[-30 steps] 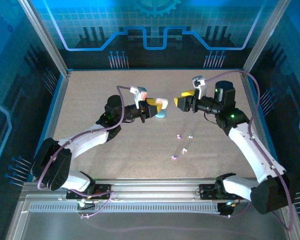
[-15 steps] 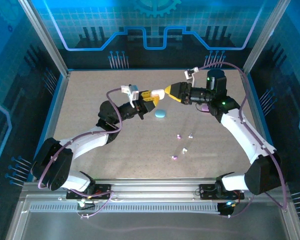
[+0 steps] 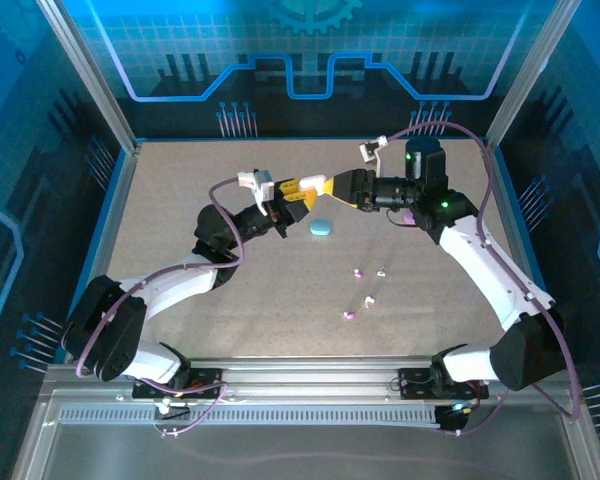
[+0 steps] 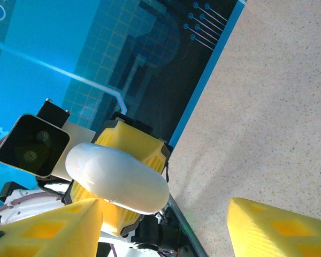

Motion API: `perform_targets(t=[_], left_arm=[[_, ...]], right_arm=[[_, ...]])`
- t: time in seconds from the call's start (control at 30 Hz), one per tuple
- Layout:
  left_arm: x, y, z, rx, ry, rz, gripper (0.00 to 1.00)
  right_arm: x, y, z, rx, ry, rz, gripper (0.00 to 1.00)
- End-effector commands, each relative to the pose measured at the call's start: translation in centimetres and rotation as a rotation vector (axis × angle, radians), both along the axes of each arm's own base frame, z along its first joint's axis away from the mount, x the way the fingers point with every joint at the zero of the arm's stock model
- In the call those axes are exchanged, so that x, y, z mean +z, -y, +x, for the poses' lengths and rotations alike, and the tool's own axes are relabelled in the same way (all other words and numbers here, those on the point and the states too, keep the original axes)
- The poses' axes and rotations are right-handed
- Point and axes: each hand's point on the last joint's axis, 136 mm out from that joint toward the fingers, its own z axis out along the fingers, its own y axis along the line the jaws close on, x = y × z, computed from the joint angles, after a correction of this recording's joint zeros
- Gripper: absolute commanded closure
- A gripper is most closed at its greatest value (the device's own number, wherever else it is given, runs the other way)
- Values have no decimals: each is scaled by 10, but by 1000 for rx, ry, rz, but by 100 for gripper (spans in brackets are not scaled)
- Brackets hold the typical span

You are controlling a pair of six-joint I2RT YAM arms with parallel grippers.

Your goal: Insert the wireless bluetooth earbuds into the charging case

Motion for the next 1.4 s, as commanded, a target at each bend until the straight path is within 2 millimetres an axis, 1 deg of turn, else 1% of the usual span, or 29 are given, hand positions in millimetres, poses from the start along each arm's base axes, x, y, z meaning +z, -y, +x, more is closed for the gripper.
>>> perform_targets(t=[0.0,0.13,0.43,0.53,0.7,0.83,0.93,1.0,1.1,1.17,1.37], left_arm=[[8,5,-13,-57,58,-12,95],[4,9,-19,-91,68,5,92],[0,12,-20,-101,78,23,92],[-6,11,-17,-79,72,33,92],[-12,8,-11,-30,74,49,92],[-13,5,-8,10,90,59,92],[-11,3,-7,33,109,62,92],[-10,2,-7,42,120,63,91],[-9,2,-7,47,129,62,91],[-9,2,-6,51,134,62,91],[-9,5,-7,48,140,64,90]], right_arm=[[11,-4,1,5,42,-6,36],[17,-4,5,-6,55,4,37],[23,-5,13,-7,76,-3,37],[27,-4,12,-1,96,-13,36],[33,-1,3,10,144,-34,34],[22,6,1,-11,99,-56,34],[10,8,0,-12,4,-32,35],[1,5,-2,1,-53,-5,35],[-5,-4,-5,37,-130,54,36],[-10,-7,-5,48,-173,62,37],[-6,-21,-4,88,-230,143,39]])
